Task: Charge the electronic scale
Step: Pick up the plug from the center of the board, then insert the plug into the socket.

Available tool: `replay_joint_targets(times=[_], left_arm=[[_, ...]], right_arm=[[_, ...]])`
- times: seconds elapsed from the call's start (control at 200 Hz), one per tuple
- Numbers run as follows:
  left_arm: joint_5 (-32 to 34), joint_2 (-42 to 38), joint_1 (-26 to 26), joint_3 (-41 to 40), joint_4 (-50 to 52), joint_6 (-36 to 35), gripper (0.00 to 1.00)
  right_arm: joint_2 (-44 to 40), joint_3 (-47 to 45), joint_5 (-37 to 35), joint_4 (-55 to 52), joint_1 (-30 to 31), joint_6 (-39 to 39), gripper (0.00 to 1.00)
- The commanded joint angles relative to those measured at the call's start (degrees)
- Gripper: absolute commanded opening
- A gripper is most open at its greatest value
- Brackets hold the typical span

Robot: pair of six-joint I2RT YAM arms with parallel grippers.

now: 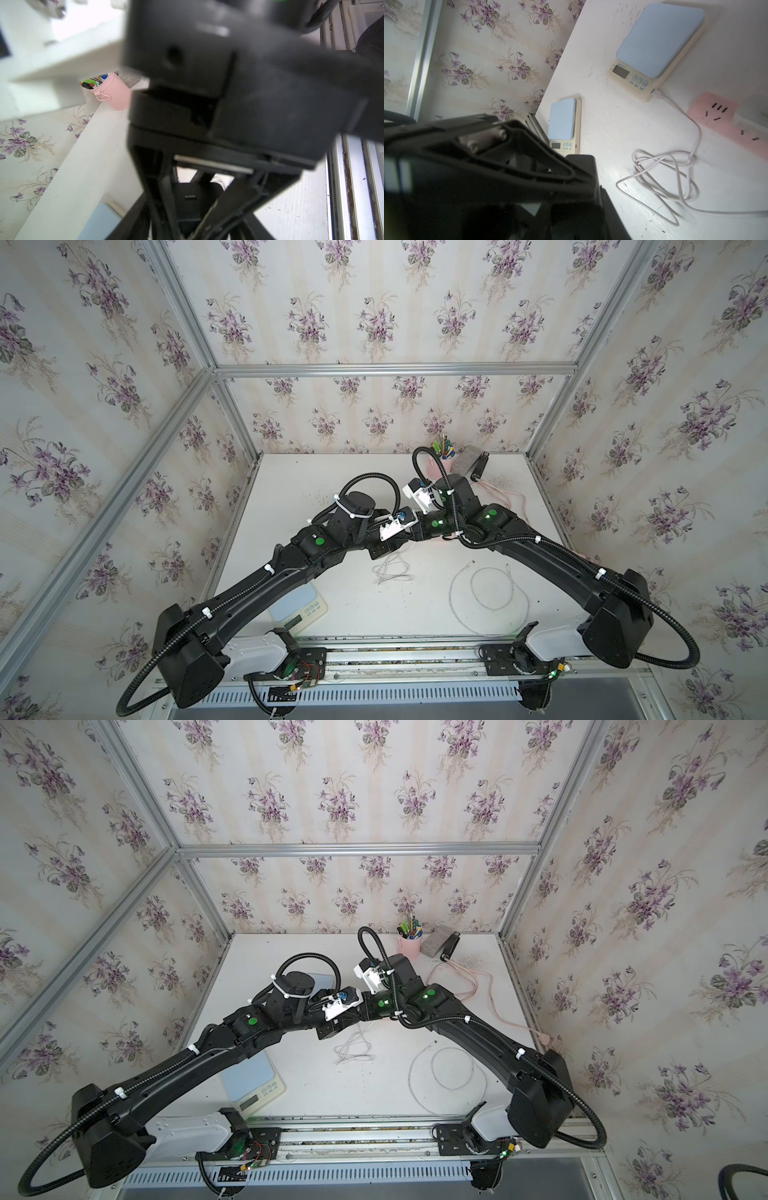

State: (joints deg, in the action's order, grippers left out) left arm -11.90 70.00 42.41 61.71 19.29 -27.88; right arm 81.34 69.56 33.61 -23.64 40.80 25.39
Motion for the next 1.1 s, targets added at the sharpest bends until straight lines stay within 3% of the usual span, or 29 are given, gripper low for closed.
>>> replay_joint_targets(times=[0.0, 0.12, 0.25, 0.355, 0.54, 0.619, 0.729, 0.874, 0.984, 1.094], left_arm=[[1.4, -1.1, -0.1, 1.1, -3.4, 2.7, 0.99], [5.2, -2.1, -0.2, 2.3, -3.6, 6.9, 0.99], [9.0, -2.2, -0.4, 3.3, -3.6, 13.3, 0.99], [10.9, -0.4, -1.2, 3.8, -3.5, 19.1, 0.99], [-0.4, 4.4, -5.0, 5.0, -2.5, 22.4, 0.99], [-3.1, 7.4, -6.6, 6.2, -1.4, 24.1, 0.99], [-4.4, 10.0, -7.3, 7.1, -0.1, 23.6, 0.99], [-6.0, 10.8, -7.4, 6.5, -0.7, 21.4, 0.99], [-9.2, 13.7, -8.0, 6.6, -0.7, 21.2, 0.99], [-12.0, 15.0, -9.1, 6.4, -0.7, 22.0, 0.98]], right_arm=[[-0.7, 3.0, -2.5, -5.1, -0.6, -8.3, 0.00], [-2.2, 9.7, -7.0, -12.2, -5.2, -15.1, 0.00], [-2.4, 17.0, -8.2, -17.8, -16.3, -18.4, 0.00], [0.0, 23.0, -15.1, -23.4, -17.3, -25.7, 0.00], [5.7, 26.4, -22.7, -28.6, -17.4, -40.8, 0.00], [8.6, 27.3, -27.5, -28.4, -18.4, -40.1, 0.00], [13.6, 30.2, -25.2, -30.9, -19.4, -42.5, 0.00], [15.5, 23.2, -25.2, -25.8, -19.4, -53.9, 0.00], [16.6, 18.8, -17.9, -23.6, -19.4, -66.7, 0.00], [18.6, 17.7, -15.4, -20.9, -19.7, -71.8, 0.00]])
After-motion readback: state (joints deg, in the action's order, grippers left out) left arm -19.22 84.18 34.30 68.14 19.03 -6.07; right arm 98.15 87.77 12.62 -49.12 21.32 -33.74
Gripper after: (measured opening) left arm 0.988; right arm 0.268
